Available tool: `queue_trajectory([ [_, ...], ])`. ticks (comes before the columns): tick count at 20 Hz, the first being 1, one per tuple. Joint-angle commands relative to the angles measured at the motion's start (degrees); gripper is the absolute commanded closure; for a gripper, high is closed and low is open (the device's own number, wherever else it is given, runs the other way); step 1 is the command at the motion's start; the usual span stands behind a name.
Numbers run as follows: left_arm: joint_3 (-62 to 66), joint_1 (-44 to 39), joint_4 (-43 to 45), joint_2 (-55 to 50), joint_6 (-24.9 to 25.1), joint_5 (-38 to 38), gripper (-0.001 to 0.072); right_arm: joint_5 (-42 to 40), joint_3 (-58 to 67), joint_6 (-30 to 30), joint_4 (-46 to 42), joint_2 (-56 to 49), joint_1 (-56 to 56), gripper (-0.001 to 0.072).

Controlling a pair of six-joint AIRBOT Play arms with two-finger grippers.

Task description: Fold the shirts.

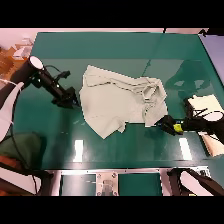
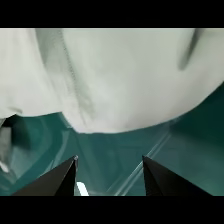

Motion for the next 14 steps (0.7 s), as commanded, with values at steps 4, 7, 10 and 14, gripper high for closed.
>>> queue_trajectory([
  [4, -14.95, -0.13, -5.53, 1.49, 2.01, 16.52, 0.0286, -7.10, -0.17, 0.26, 2.69, -5.60, 4.35, 0.0234],
  [7, -21.55, -0.13, -11.89, 1.49, 4.90, 21.75, 0.0268, -8.87, -0.07, 0.22, 2.82, -6.05, 5.64, 0.0234],
  [10, -25.07, -2.32, -14.97, 1.49, 6.49, 27.32, 0.0268, -10.19, 0.07, 0.22, 3.02, -6.05, 5.95, 0.0234],
  [14, -24.94, -6.69, -17.25, 1.44, 6.47, 36.13, 0.0271, -10.23, 0.04, 0.20, 3.17, -6.05, 5.95, 0.0234],
])
